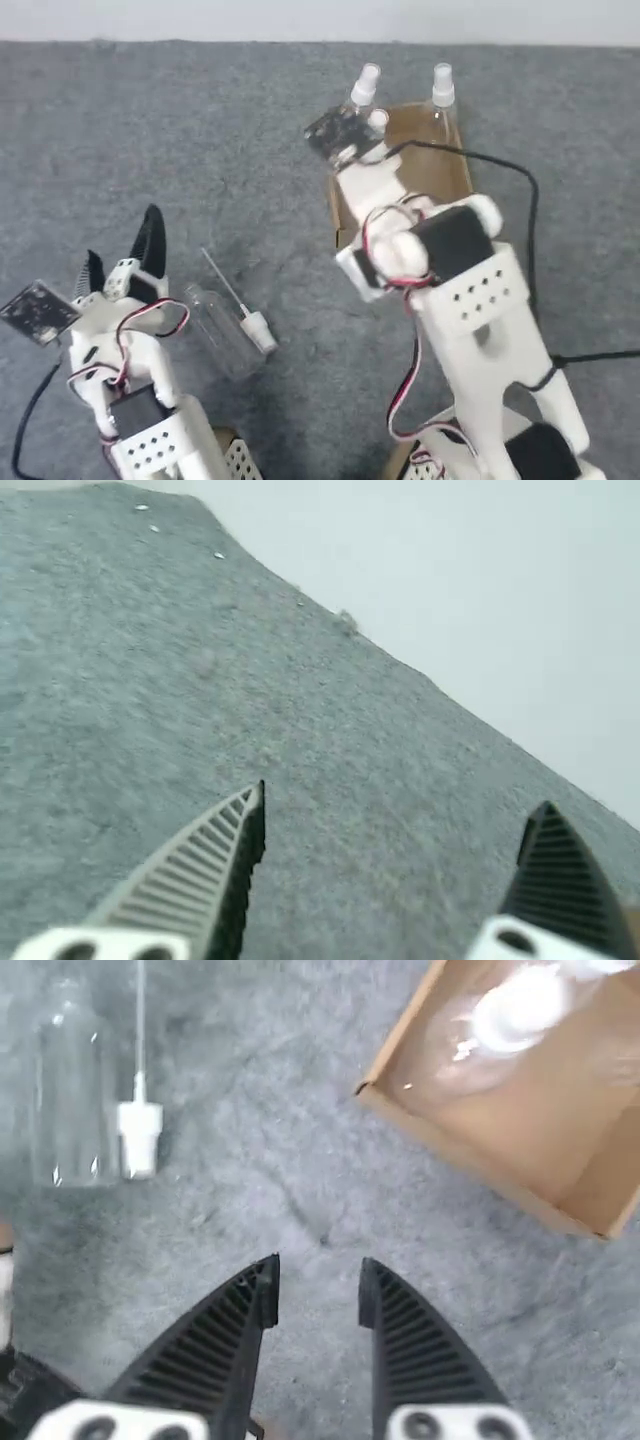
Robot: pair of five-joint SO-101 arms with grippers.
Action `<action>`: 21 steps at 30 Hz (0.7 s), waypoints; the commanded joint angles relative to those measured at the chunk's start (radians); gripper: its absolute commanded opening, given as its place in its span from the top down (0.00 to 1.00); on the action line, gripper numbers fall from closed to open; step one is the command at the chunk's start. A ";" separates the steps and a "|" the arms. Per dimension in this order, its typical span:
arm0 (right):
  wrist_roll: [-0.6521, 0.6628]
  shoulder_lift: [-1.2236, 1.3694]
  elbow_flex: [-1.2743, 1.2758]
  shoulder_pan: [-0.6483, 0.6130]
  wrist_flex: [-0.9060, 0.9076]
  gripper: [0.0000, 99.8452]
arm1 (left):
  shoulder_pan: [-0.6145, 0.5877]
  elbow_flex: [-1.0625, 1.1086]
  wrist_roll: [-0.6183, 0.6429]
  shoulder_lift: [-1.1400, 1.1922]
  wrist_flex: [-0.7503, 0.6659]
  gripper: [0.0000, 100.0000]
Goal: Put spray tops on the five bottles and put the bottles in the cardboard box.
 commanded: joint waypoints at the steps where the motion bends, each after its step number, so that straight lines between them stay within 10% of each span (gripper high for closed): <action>1: 0.006 -0.061 0.061 -0.081 -0.073 0.89 | -0.046 -0.008 -0.003 0.005 -0.014 0.62; 21: -0.075 -0.062 0.374 -0.323 -0.438 0.72 | -0.040 -0.008 -0.003 0.006 -0.009 0.62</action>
